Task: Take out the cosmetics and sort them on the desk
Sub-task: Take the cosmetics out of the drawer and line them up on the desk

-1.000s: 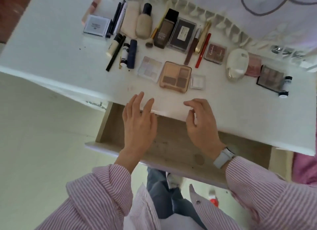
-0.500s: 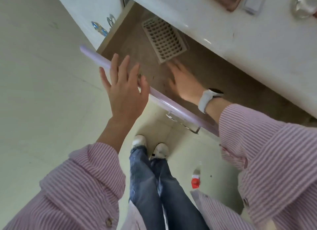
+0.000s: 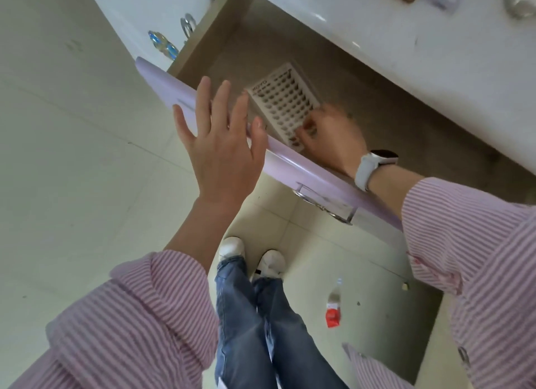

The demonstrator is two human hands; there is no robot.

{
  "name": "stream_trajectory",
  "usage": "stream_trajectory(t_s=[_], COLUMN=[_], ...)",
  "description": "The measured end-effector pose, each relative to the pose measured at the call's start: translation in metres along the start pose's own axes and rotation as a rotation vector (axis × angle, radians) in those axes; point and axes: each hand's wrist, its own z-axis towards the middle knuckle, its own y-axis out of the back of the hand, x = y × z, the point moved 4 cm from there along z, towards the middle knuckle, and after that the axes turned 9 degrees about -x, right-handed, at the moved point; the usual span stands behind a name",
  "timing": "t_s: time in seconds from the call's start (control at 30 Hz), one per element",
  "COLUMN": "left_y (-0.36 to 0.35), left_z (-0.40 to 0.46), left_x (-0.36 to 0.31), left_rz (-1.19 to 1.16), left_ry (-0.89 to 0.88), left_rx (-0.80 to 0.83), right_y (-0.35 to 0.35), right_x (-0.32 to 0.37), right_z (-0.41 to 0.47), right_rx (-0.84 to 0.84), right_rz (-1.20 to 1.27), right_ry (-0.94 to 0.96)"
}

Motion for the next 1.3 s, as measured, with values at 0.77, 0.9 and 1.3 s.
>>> stream_trajectory(t_s=[0.77,0.9,1.3], left_y=[0.010,0.020,0.002], left_z=[0.009,0.029,0.072], left_x=[-0.004,-0.025,-0.183], left_rz=[0.072,0.049,-0.129], left_ry=[0.065,-0.025,-0.650], left_rx=[0.400,0.454,0.546], right_y=[0.059,0.107,0.204], right_x=[0.010,-0.009,-0.174], right_z=[-0.036,-0.052,-0.052], right_rx=[0.071,-0.075,-0.275], right_rz=[0.336,0.503,0.841], right_ry=[-0.078,-0.166,-0.739])
